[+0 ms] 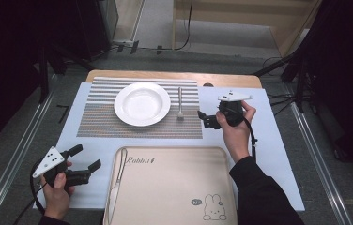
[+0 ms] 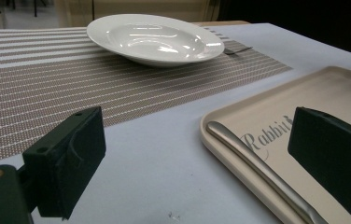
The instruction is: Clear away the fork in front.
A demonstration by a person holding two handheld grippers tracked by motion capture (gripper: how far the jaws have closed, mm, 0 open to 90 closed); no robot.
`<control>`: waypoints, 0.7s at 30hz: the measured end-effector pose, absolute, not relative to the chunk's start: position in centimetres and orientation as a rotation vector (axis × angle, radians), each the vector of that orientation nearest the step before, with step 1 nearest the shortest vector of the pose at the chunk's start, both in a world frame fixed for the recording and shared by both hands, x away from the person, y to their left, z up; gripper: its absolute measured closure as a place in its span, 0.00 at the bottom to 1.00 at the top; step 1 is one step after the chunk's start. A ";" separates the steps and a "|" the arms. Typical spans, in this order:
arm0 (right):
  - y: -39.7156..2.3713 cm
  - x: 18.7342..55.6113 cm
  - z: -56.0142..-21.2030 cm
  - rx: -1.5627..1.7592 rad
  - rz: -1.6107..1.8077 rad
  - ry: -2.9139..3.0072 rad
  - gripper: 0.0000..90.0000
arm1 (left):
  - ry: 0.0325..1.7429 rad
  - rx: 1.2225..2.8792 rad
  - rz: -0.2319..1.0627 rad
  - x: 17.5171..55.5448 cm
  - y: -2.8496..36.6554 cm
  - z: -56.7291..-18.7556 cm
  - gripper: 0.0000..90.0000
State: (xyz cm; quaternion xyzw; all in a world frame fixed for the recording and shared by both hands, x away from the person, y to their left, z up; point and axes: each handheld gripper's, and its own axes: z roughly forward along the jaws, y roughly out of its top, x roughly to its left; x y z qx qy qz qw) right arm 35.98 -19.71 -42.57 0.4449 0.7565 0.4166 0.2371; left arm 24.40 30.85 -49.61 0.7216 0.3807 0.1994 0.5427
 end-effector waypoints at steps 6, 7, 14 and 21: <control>-18.5 37.7 -43.2 1.225 1.100 2.131 0.00 | 0.905 1.707 0.470 24.4 30.9 -49.6 0.05; -18.3 37.9 -43.3 1.226 1.093 2.139 0.00 | 0.905 1.707 0.469 24.4 30.9 -49.6 0.05; -17.1 39.5 -43.8 1.252 1.073 2.177 0.00 | 0.898 1.709 0.465 24.4 30.9 -49.6 0.05; -16.8 41.3 -44.5 1.343 1.070 2.176 0.01 | 0.896 1.710 0.463 24.4 30.9 -49.6 0.05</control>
